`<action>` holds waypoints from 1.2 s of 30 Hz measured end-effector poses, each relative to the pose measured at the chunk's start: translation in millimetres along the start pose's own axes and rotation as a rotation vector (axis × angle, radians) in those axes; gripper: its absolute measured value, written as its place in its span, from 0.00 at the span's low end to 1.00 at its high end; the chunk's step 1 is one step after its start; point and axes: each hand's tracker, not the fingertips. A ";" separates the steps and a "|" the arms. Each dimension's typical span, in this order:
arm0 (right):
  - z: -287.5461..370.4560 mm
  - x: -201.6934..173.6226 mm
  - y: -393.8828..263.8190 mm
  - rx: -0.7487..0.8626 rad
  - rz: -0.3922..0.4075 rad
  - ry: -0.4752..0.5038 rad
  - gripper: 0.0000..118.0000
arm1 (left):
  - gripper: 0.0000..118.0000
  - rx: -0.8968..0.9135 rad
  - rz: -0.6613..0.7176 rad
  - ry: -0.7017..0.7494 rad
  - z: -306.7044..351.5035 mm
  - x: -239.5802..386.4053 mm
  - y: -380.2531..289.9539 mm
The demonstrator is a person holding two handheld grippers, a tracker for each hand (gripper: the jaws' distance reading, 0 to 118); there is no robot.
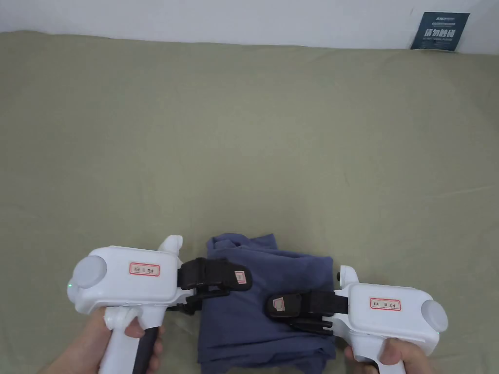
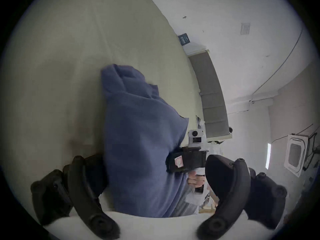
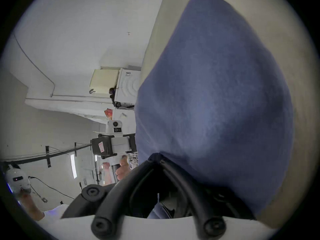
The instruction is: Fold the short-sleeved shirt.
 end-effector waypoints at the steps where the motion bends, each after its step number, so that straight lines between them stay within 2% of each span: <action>1: 0.4 0.8 0.1 0.002 -0.008 0.007 0.00 | 0.92 0.003 -0.009 -0.005 -6.2 -13.5 8.1; 2: 0.6 0.7 0.0 0.004 -0.014 0.011 0.00 | 0.84 0.005 -0.014 0.002 -8.4 -13.5 9.6; 3: 1.6 -1.8 -0.5 0.009 -0.015 0.008 0.00 | 0.64 0.031 -0.009 0.059 -6.9 -13.2 10.8; 4: 4.3 -6.9 0.5 0.023 -0.004 -0.021 0.00 | 0.23 0.035 -0.032 0.128 -5.9 -10.9 10.1; 5: 10.3 -21.8 0.4 0.047 0.067 -0.111 0.00 | 0.23 0.039 -0.052 0.193 -7.7 -8.7 7.2; 7: 26.5 -65.1 -12.0 0.161 0.340 -0.329 0.00 | 0.23 0.023 -0.002 0.106 -5.0 -12.3 4.8; 8: 33.6 -86.8 -19.0 0.236 0.465 -0.418 0.00 | 0.23 0.027 -0.006 0.115 -4.1 -10.0 5.0; 9: 35.9 -107.5 -29.2 0.324 0.585 -0.553 0.00 | 0.23 0.028 -0.016 0.127 -5.3 -7.8 5.7; 10: 35.7 -128.9 -45.8 0.501 0.750 -0.745 0.00 | 0.23 0.028 -0.033 0.140 -5.6 -5.2 4.7; 11: 33.8 -142.3 -58.2 0.635 0.877 -0.855 0.00 | 0.23 0.030 -0.034 0.145 -5.1 -3.1 4.3; 12: 33.1 -151.6 -64.7 0.724 0.939 -0.916 0.00 | 0.23 0.029 -0.033 0.145 -4.2 -2.6 5.0; 13: 33.3 -160.1 -72.3 0.833 0.968 -0.963 0.00 | 0.23 0.032 -0.030 0.149 -4.6 -0.9 4.2; 14: 35.8 -165.6 -77.5 0.913 0.988 -0.938 0.00 | 0.23 0.032 -0.027 0.154 -4.6 -0.2 4.2; 16: 36.5 -172.4 -80.8 1.022 1.026 -0.991 0.00 | 0.23 0.031 -0.026 0.163 -4.2 2.1 3.7; 19: 36.0 -180.9 -88.7 1.081 1.056 -1.008 0.00 | 0.23 0.032 -0.026 0.173 -3.6 5.1 2.8; 21: 38.7 -182.8 -84.1 1.032 1.056 -0.981 0.00 | 0.23 0.033 -0.027 0.178 -2.9 6.6 2.3; 29: 28.5 -187.7 -86.1 1.025 1.030 -0.975 0.00 | 0.23 0.048 -0.062 0.205 13.0 13.9 5.7; 36: -31.9 -199.7 -84.3 0.881 1.089 -0.837 0.00 | 0.23 0.126 -0.008 0.241 102.0 -8.6 20.1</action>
